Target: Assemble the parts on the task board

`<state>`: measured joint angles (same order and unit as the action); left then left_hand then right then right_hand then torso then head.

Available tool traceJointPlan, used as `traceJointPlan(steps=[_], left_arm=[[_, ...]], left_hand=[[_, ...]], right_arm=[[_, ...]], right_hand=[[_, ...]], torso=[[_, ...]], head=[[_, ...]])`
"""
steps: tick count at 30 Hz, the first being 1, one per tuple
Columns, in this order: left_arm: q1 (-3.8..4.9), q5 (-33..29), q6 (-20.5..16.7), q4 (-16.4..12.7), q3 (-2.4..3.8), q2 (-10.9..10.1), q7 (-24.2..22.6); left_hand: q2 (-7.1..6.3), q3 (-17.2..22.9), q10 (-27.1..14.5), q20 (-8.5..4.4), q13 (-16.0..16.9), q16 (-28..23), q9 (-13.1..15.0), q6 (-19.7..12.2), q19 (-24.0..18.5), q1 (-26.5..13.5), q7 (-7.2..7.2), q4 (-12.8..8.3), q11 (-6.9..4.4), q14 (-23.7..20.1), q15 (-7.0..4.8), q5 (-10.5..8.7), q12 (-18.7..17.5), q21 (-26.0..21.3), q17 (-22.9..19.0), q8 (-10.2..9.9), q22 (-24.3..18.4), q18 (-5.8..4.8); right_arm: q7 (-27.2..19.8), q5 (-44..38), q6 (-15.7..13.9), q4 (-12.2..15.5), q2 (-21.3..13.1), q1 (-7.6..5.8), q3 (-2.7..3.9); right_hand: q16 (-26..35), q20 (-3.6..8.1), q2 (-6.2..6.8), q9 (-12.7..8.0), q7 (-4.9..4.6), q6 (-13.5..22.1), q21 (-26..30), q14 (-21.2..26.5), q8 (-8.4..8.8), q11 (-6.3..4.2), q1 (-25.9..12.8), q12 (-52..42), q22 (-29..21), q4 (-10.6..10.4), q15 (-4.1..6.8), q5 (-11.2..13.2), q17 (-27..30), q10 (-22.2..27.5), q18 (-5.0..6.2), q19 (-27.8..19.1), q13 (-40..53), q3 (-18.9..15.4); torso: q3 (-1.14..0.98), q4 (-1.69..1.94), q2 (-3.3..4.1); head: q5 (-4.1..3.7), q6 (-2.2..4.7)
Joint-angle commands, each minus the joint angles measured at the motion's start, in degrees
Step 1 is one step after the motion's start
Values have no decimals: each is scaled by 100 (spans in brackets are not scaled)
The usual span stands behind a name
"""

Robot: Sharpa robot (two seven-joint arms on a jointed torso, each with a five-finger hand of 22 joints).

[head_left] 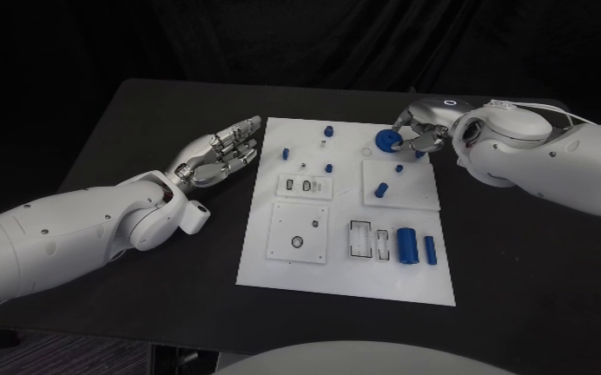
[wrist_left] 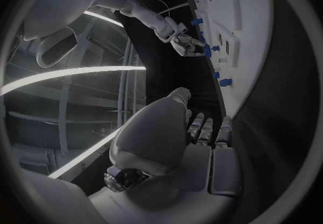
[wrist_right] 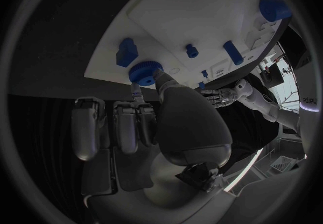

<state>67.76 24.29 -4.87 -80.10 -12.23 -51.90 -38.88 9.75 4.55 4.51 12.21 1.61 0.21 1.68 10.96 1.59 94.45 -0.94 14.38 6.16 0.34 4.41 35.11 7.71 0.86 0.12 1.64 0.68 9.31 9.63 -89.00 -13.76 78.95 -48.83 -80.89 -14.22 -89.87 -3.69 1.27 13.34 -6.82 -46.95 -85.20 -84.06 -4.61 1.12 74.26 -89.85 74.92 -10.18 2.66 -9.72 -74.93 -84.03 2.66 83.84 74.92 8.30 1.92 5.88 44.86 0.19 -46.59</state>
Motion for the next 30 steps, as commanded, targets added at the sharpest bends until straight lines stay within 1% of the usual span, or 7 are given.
traceJointPlan(steps=[1,16,24,27,28,29,30], left_arm=[[-11,-4,94,-1,4,11,-770],[-15,-4,159,20,4,4,-712],[-18,-4,186,32,4,9,-682],[-19,-4,191,38,4,13,-677],[-20,-4,192,39,4,14,-675],[-21,-4,194,42,4,16,-672],[-22,-4,198,46,4,19,-667]], left_hand=[[-16,35,-13,18,-2,-8,4,28,0,-26,-26,2,17,-10,42,-3,-15,12,0,31,6,102],[-10,50,-23,50,-2,-5,15,101,12,-25,-7,-10,32,-3,68,-4,-17,20,3,49,10,103],[-9,52,-23,55,-2,-4,17,115,14,-26,-2,-12,35,-1,73,-5,-17,20,4,52,11,103],[-10,54,-22,61,-1,-5,18,121,15,-26,6,-15,40,-2,78,-5,-16,21,3,54,11,103],[-10,54,-22,61,-1,-5,18,121,15,-26,6,-15,40,-2,78,-5,-16,21,3,54,11,103],[-10,54,-22,61,-1,-5,18,121,15,-26,6,-15,40,-2,78,-5,-16,21,3,54,11,103],[-10,54,-22,61,-1,-5,18,121,15,-26,6,-15,40,-2,78,-5,-16,21,3,54,11,103]], right_arm=[[0,-44,-117,-51,41,30,4],[-100,-45,-101,-184,151,88,5],[-119,-45,-87,-197,178,100,5],[-146,-45,-115,-195,183,103,5],[-162,-45,-130,-195,184,104,5],[-182,-45,-149,-194,185,105,5],[-210,-45,-177,-193,186,107,5]], right_hand=[[-13,-39,8,6,4,49,0,-594,38,26,-39,-15,1056,4,-37,28,-1507,-597,-93,205,1508,-39],[16,-32,-20,-3,42,100,45,-578,62,2,9,-15,1020,44,-23,-5,-1458,-597,-77,168,1508,-19],[66,-11,-38,1,101,65,104,-551,42,-40,34,-15,974,72,8,-27,-1376,-597,-58,119,1508,-8],[74,12,-48,18,130,-24,118,-547,0,-68,55,-15,968,94,33,-63,-1365,-597,-54,110,1508,1],[75,33,-58,54,153,-176,122,-548,-72,-91,80,-15,969,119,55,-165,-1366,-597,-54,110,1508,20],[79,42,-61,62,161,-212,128,-546,-85,-100,87,-15,966,127,62,-193,-1361,-597,-53,106,1508,27],[83,73,-80,115,212,-407,133,-545,-174,-143,131,-15,968,168,94,-304,-1357,-597,-52,106,1508,65]], torso=[[-1,5,1],[3,0,1],[0,4,-2],[1,1,0],[2,1,1],[2,0,1],[2,0,1]], head=[[-11,-17],[5,-29],[-1,-33],[3,-33],[6,-33],[13,-35],[13,-35]])
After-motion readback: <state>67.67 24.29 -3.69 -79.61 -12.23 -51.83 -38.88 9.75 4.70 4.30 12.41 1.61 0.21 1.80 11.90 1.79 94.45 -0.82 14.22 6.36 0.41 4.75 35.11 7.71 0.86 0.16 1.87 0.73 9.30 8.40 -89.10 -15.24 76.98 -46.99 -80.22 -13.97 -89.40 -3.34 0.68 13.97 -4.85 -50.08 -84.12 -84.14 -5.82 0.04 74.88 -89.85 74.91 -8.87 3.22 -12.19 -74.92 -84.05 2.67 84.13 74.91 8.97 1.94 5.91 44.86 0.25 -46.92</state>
